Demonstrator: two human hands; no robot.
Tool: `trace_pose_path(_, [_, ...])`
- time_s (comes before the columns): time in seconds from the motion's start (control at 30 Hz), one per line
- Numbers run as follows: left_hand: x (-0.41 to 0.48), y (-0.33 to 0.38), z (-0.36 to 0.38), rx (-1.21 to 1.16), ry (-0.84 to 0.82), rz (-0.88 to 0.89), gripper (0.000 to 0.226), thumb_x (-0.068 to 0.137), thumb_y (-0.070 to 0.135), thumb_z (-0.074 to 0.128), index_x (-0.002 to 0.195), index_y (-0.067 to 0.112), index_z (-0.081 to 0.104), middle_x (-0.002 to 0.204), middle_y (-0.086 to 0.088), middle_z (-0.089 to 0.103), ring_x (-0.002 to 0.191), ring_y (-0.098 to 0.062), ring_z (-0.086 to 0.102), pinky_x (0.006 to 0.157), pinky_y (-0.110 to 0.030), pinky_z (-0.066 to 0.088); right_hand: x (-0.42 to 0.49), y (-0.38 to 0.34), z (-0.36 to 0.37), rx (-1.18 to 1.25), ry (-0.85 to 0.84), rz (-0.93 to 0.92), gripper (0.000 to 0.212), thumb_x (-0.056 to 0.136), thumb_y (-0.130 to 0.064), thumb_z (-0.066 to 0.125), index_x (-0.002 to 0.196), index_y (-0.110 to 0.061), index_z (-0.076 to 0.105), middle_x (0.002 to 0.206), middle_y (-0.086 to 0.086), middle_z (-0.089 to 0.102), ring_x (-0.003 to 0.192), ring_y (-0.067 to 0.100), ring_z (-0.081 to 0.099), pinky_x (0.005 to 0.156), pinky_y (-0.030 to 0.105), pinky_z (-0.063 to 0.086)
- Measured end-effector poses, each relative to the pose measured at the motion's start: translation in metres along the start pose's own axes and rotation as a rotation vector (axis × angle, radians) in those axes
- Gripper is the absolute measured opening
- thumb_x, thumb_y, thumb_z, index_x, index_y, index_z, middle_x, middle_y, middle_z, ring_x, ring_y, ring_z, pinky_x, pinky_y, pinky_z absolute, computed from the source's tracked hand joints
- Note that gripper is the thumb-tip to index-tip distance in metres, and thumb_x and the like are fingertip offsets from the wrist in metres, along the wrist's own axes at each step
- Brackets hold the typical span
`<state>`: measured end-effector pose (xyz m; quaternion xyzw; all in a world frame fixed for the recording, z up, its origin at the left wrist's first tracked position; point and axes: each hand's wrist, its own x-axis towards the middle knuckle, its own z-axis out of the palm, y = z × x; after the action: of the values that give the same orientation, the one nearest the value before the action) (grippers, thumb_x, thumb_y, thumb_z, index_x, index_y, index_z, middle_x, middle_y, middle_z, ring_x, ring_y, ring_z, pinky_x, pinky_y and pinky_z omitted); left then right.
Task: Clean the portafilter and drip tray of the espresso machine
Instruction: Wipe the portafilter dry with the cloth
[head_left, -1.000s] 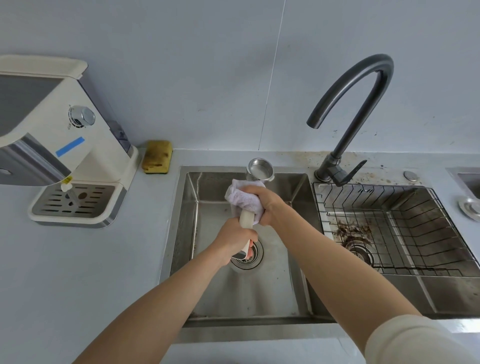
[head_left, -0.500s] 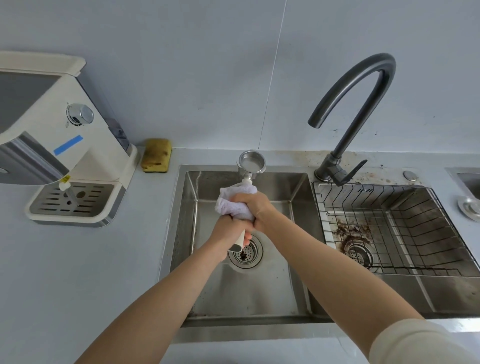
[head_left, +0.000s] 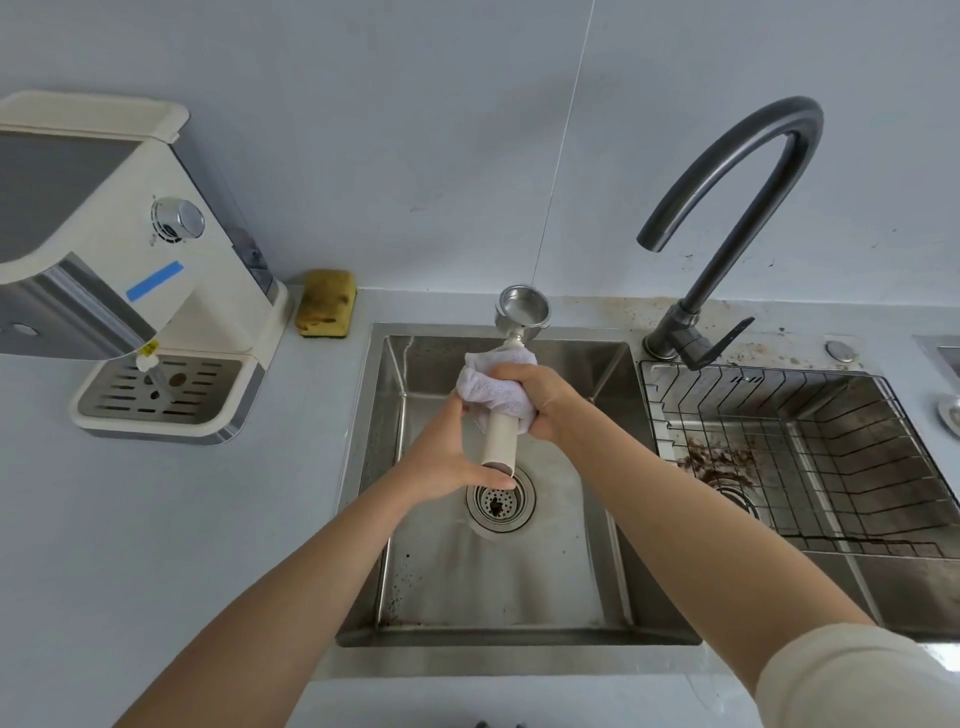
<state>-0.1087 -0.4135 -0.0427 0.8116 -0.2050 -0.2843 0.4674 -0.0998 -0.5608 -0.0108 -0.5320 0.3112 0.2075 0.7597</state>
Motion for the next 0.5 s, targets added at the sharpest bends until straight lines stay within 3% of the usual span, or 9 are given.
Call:
trace_pose_path(0.07, [0.002,0.001,0.003,-0.032,0.009,0.028,0.11,0.056,0.022,0.087,0.141,0.023,0.018,0.109,0.039,0.026,0.097,0.024,0.031,0.071,0.014,0.024,-0.002,0.0,-0.003,0.0,-0.044,0.0,0.013,0.084,-0.012,0.058,0.091,-0.001,0.056,0.082,0.014,0.059,0.06,0.021,0.059,0.055,0.025,0.05])
trace_pose_path(0.13, [0.005,0.001,0.006,-0.117,0.028,0.047,0.109,0.056,0.017,0.088,0.141,0.022,0.02,0.114,0.035,0.032,0.1,0.024,0.031,0.074,0.013,0.026,-0.003,-0.001,-0.006,0.009,-0.062,0.005,0.015,0.084,-0.012,0.057,0.093,0.0,0.056,0.081,0.014,0.06,0.058,0.02,0.061,0.055,0.025,0.052])
trace_pose_path(0.23, [0.01,0.004,0.012,-0.2,0.079,0.054,0.104,0.055,0.011,0.087,0.138,0.02,0.025,0.122,0.019,0.043,0.107,0.012,0.041,0.079,0.006,0.034,-0.004,0.0,-0.007,0.0,-0.108,-0.004,0.023,0.085,-0.012,0.057,0.102,0.002,0.051,0.083,0.015,0.056,0.067,0.023,0.057,0.064,0.032,0.049])
trace_pose_path(0.3, [0.013,0.004,0.016,-0.23,0.127,0.047,0.097,0.053,0.011,0.088,0.132,0.017,0.033,0.125,0.005,0.049,0.111,-0.002,0.048,0.083,-0.005,0.039,-0.005,0.003,-0.006,-0.019,-0.14,-0.047,0.02,0.083,-0.012,0.059,0.097,0.002,0.054,0.083,0.015,0.057,0.068,0.022,0.057,0.067,0.032,0.049])
trace_pose_path(0.4, [0.015,0.001,0.02,-0.284,0.18,0.032,0.082,0.053,0.003,0.087,0.121,0.012,0.043,0.121,-0.008,0.055,0.11,-0.016,0.055,0.084,-0.016,0.046,-0.008,0.01,-0.007,-0.08,-0.207,-0.132,0.015,0.076,-0.014,0.066,0.079,-0.001,0.058,0.075,0.013,0.062,0.06,0.018,0.062,0.059,0.028,0.052])
trace_pose_path(0.5, [0.016,-0.001,0.02,-0.341,0.196,0.019,0.072,0.053,-0.004,0.084,0.114,0.008,0.048,0.108,-0.01,0.062,0.102,-0.022,0.061,0.085,-0.03,0.052,-0.006,0.022,-0.01,-0.077,-0.208,-0.137,0.018,0.075,-0.016,0.066,0.078,0.0,0.059,0.073,0.014,0.061,0.058,0.018,0.062,0.055,0.027,0.052])
